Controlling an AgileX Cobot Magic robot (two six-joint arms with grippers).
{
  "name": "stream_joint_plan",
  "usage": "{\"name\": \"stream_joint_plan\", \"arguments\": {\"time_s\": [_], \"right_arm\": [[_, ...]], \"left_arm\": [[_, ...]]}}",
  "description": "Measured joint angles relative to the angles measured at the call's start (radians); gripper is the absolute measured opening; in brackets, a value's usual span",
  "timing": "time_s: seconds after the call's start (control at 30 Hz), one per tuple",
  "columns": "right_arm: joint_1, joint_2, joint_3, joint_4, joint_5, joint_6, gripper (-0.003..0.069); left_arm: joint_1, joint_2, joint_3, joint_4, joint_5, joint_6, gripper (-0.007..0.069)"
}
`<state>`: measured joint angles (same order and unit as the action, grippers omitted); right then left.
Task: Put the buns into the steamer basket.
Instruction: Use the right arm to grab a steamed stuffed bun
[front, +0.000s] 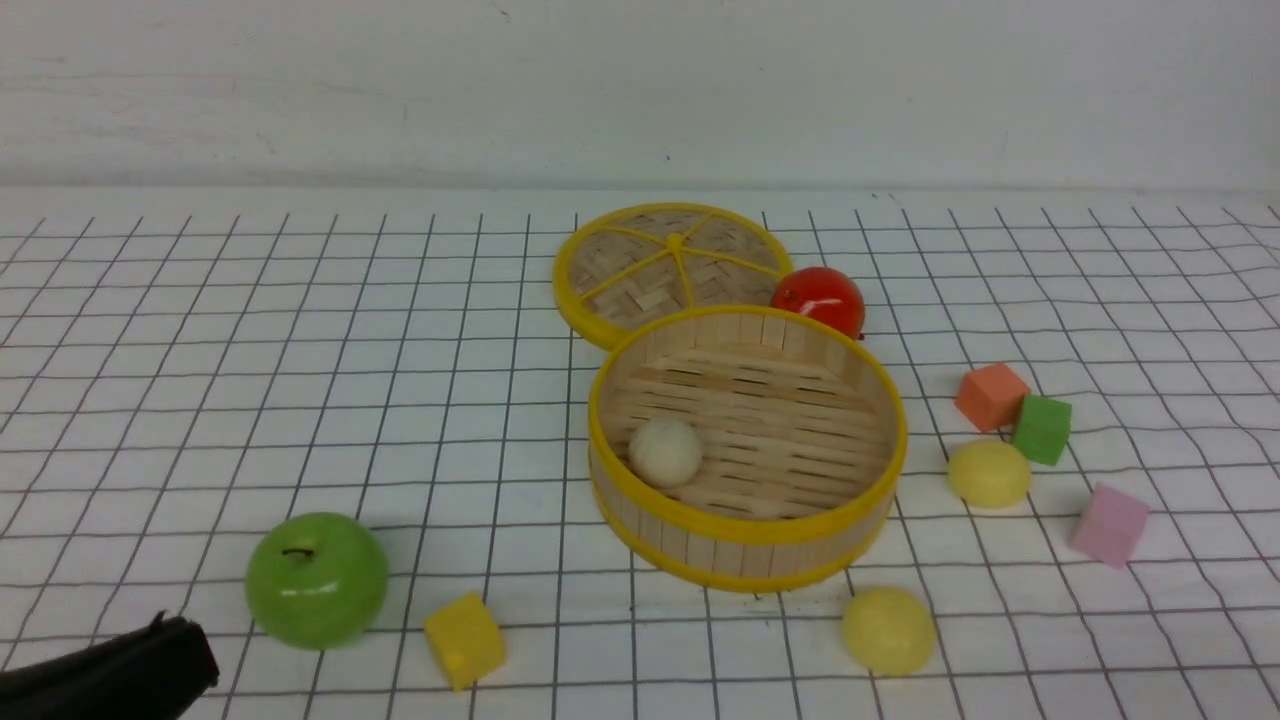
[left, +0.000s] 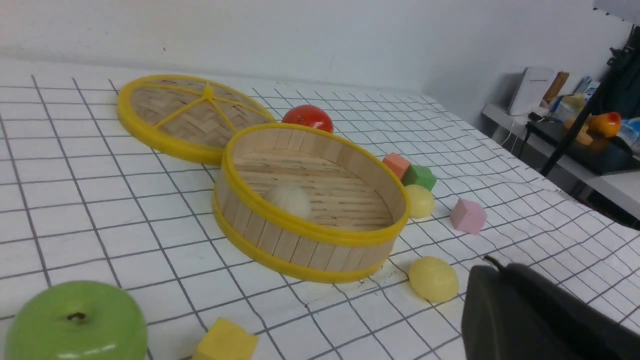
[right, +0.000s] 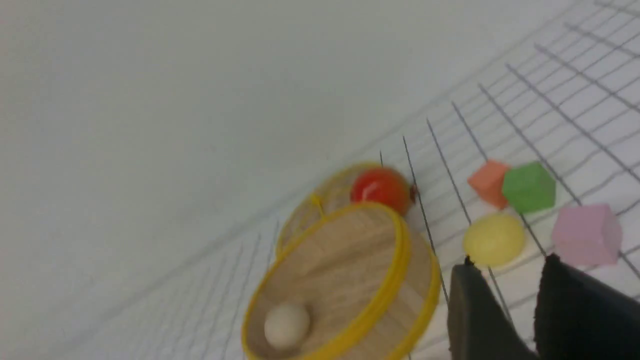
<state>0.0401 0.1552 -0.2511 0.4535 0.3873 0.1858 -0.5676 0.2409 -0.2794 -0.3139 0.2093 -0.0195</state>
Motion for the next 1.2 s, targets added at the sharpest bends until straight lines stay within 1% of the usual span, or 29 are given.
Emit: {"name": "stream_joint_plan", "arguments": {"time_s": [0.03,0.1,0.13,0.2,0.23,0.3,0.33,0.37,0.43,0.5,0.53,0.57,0.6,0.67,0.7,0.73,0.8,0.83,0.87,0.9,0.93,0.97,1.03,1.1,1.2], "right_arm": [[0.0,0.108,-0.106,-0.006,0.138,-0.088,0.0125],[0.0,0.245,-0.225,-0.016,0.291,-0.198,0.0081],[0.0,0.28,-0.253,-0.017,0.327,-0.223,0.0077],[0.0,0.421,-0.357,-0.017,0.454,-0.303,0.0038],[0.0,0.575,-0.453,-0.017,0.562,-0.354,0.0013],[0.001,0.735,-0.534,-0.014,0.639,-0.377,0.0],[0.002,0.75,-0.541,-0.014,0.644,-0.378,0.0],[0.017,0.866,-0.584,-0.013,0.665,-0.383,0.0],[0.061,0.992,-0.633,-0.014,0.666,-0.384,0.0],[0.141,1.099,-0.672,-0.029,0.645,-0.37,0.0],[0.15,1.099,-0.676,-0.032,0.645,-0.37,0.0],[0.224,1.176,-0.709,-0.066,0.623,-0.343,0.0],[0.233,1.195,-0.713,-0.072,0.621,-0.339,0.0],[0.335,1.307,-0.777,-0.157,0.593,-0.269,0.0013],[0.335,1.314,-0.781,-0.163,0.592,-0.262,0.0013],[0.371,1.37,-0.814,-0.207,0.575,-0.217,0.0031],[0.389,1.408,-0.837,-0.252,0.551,-0.186,0.0054],[0.395,1.433,-0.849,-0.275,0.53,-0.163,0.0083],[0.396,1.44,-0.852,-0.282,0.521,-0.156,0.0092],[0.396,1.466,-0.858,-0.301,0.49,-0.132,0.0137],[0.396,1.468,-0.858,-0.304,0.487,-0.129,0.0148],[0.396,1.484,-0.859,-0.305,0.468,-0.12,0.0195],[0.396,1.497,-0.86,-0.299,0.457,-0.118,0.0225],[0.398,1.528,-0.86,-0.292,0.415,-0.118,0.0294],[0.398,1.547,-0.86,-0.292,0.387,-0.118,0.0316]], "left_arm": [[0.0,-0.004,0.018,0.0,0.0,0.0,-0.0013],[0.0,-0.007,0.046,-0.001,0.001,-0.002,-0.0013],[0.0,-0.007,0.049,-0.001,0.001,-0.002,-0.0013],[0.0,-0.007,0.076,-0.001,0.001,-0.004,-0.0013],[0.0,-0.007,0.099,-0.001,0.002,-0.003,-0.0013],[0.0,-0.007,0.124,-0.002,0.002,-0.003,-0.0013],[0.0,-0.007,0.126,-0.002,0.002,-0.003,-0.0013],[0.0,-0.007,0.14,-0.002,0.002,-0.003,-0.0013],[0.0,-0.007,0.152,-0.002,0.002,-0.003,-0.0013],[0.0,-0.007,0.162,-0.003,0.003,-0.003,-0.0013],[0.0,-0.007,0.163,-0.003,0.003,-0.003,-0.0013],[0.0,-0.007,0.17,-0.003,0.003,-0.003,-0.0013],[0.0,-0.007,0.171,-0.003,0.003,-0.003,-0.0013],[0.0,-0.007,0.18,-0.003,0.002,-0.003,-0.0013],[0.0,-0.007,0.18,-0.003,0.002,-0.003,-0.0013],[0.0,-0.007,0.182,-0.003,0.003,-0.003,-0.0013],[0.0,-0.007,0.182,-0.003,0.002,-0.003,-0.0013],[0.0,-0.007,0.182,-0.003,0.002,-0.003,-0.0013],[0.0,-0.007,0.182,-0.003,0.002,-0.003,-0.0013],[0.0,-0.007,0.182,-0.003,0.002,-0.003,-0.0013],[0.0,-0.007,0.182,-0.003,0.002,-0.003,-0.0013],[0.0,-0.007,0.182,-0.003,0.002,-0.003,-0.0013],[0.0,-0.007,0.182,-0.003,0.002,-0.003,-0.0013],[0.0,-0.007,0.182,-0.003,0.002,-0.003,-0.0013],[0.0,-0.007,0.182,-0.003,0.002,-0.003,-0.0013]]}}
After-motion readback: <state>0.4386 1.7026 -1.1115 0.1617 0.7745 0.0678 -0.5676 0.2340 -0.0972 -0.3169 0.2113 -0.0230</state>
